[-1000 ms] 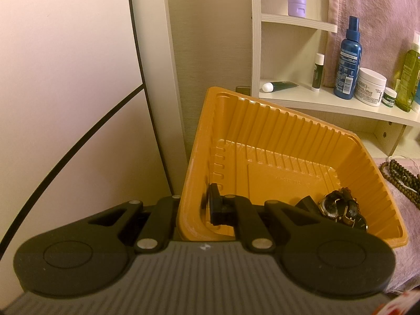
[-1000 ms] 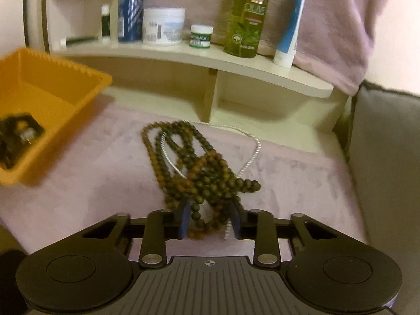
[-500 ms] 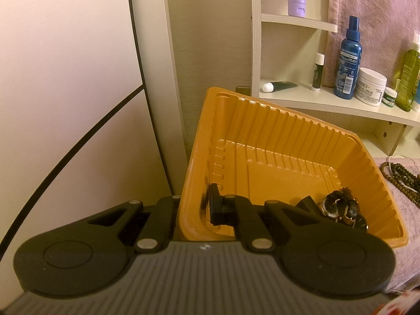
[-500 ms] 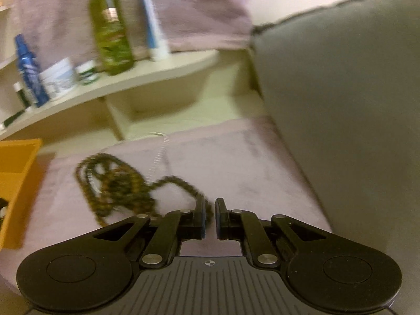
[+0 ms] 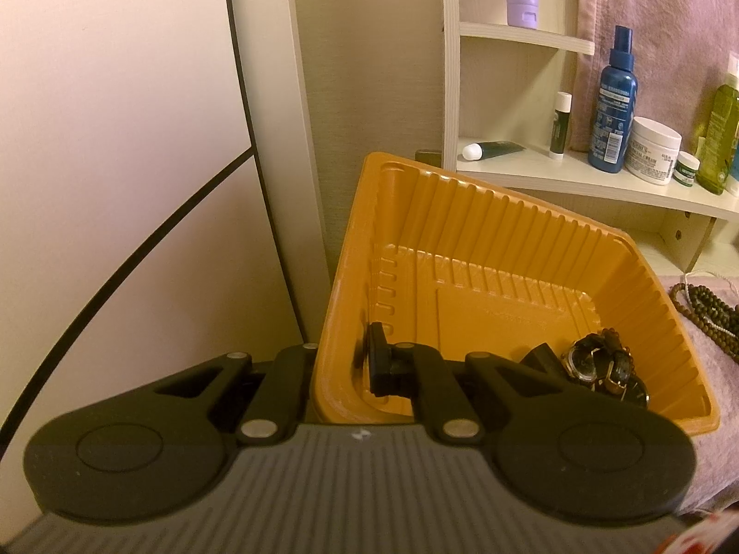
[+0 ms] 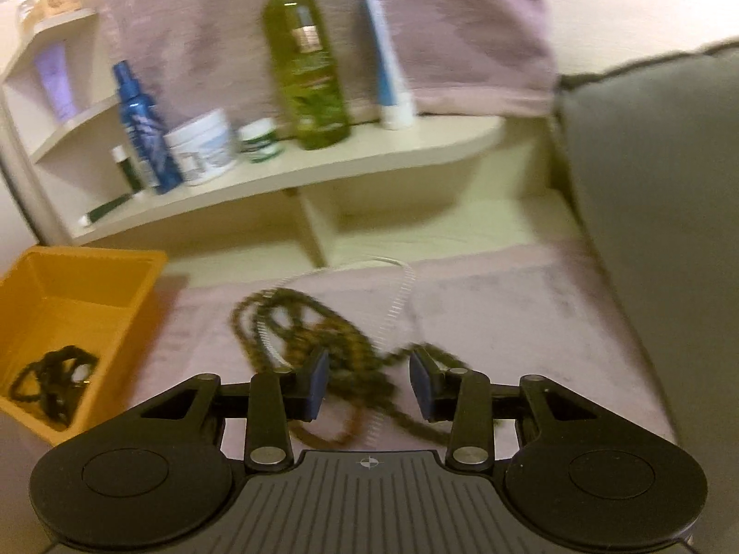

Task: Organize jewelry

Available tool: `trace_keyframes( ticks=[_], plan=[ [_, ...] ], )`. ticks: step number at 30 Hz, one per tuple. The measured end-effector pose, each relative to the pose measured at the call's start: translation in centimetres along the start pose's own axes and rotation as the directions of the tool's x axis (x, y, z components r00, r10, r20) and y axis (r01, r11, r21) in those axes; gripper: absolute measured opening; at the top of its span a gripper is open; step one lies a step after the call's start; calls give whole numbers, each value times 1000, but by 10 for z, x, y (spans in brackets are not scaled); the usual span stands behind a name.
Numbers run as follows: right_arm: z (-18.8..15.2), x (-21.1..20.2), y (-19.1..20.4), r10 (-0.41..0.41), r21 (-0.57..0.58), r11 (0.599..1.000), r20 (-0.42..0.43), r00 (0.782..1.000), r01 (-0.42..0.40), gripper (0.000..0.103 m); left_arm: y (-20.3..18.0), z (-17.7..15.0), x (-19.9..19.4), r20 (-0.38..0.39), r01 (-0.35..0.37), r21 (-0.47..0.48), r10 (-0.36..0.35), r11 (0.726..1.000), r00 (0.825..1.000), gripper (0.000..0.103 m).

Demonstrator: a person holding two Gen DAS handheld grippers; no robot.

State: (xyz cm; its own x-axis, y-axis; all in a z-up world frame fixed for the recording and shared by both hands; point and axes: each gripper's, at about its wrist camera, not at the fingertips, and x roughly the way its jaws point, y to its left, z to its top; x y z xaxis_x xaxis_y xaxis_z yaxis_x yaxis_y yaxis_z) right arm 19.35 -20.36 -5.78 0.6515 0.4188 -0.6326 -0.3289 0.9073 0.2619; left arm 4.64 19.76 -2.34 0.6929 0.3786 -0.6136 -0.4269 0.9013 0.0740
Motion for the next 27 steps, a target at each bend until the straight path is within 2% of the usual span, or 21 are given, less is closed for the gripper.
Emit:
trace_keyframes(
  ticks=[5,8,11,14,20,27],
  plan=[
    [3,19,20,22,-38,999,-33,999,-23,38,-1,0,0,0,-1,1,1,1000,1000,7],
    [4,33,24,17,-38,999,-62,998,-19,25,-1,0,-1,0,0,3,0,1000,1000,7],
    [3,43,27,8,-45,999,-80,997,-11,21,-1,0,0,0,0,2,0,1000,1000,7],
    [1,49,29,1,-66,998,-86,996,-6,9,-1,0,0,1,0,1,0,1000,1000,7],
    [10,15,29,35,-15,999,24,999,-35,7,-1,0,-1,4,1,3,-1,1000,1000,7],
    [44,-48,30,79,2,997,193,978,-81,7,-1,1,-3,15,5,7,-5,1000,1000,7]
  ],
)
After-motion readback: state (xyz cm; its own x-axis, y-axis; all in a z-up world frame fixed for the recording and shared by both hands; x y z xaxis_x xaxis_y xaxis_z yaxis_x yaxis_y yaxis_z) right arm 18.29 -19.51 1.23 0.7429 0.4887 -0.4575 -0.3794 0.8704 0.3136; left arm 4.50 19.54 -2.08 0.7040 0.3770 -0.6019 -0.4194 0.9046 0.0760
